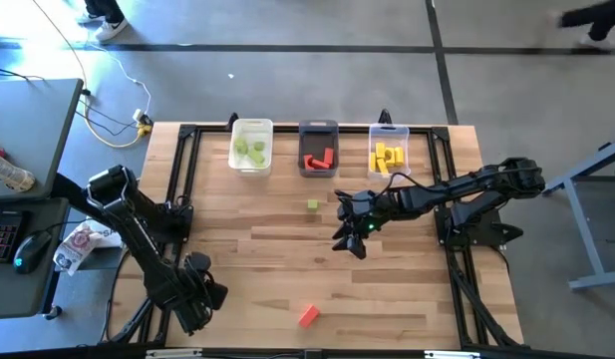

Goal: Sort & place blocks by color
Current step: Put the orange block into the black bin

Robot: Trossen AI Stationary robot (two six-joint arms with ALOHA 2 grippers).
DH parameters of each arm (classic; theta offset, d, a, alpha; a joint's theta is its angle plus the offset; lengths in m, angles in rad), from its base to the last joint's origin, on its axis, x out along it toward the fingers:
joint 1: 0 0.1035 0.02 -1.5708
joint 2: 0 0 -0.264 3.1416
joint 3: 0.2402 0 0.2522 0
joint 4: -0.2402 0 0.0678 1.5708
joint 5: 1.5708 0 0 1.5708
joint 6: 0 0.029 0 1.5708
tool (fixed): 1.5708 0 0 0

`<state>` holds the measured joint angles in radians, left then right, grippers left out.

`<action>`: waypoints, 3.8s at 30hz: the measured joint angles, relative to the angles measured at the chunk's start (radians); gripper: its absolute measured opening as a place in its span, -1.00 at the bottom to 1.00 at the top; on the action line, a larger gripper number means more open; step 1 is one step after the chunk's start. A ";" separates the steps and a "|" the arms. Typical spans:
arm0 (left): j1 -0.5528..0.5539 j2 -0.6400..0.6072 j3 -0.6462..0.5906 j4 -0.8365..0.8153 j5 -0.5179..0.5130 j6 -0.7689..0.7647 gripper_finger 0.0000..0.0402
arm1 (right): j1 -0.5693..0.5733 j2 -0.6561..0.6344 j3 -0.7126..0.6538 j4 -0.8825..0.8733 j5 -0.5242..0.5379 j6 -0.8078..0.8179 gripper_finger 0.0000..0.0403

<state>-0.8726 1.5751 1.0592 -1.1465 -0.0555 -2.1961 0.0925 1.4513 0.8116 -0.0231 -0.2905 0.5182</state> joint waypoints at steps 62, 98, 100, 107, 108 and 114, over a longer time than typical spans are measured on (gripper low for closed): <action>0.009 0.206 0.000 0.026 0.003 0.003 -0.20 | 0.055 0.000 0.000 -0.011 -0.004 0.050 -0.04; 0.131 -0.007 0.000 -0.007 -0.361 0.341 -0.53 | 0.055 0.000 0.000 -0.011 -0.007 0.039 -0.04; 0.161 -0.033 0.000 -0.006 -0.377 0.401 -0.53 | 0.055 0.000 0.000 -0.011 -0.008 0.039 -0.04; 0.297 -0.120 0.000 -0.004 -0.432 0.644 -0.53 | 0.055 0.000 0.000 -0.010 -0.008 0.015 -0.04; 0.319 -0.131 0.000 -0.003 -0.433 0.678 -0.53 | 0.055 0.000 0.000 -0.010 -0.008 0.014 -0.04; 0.444 -0.175 0.000 0.047 -0.466 0.887 -0.53 | 0.054 0.000 0.000 -0.004 -0.008 0.012 -0.04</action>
<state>-0.4286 1.4002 1.0592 -1.0993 -0.5213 -1.3091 0.1470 1.4513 0.8116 -0.0270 -0.2985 0.5301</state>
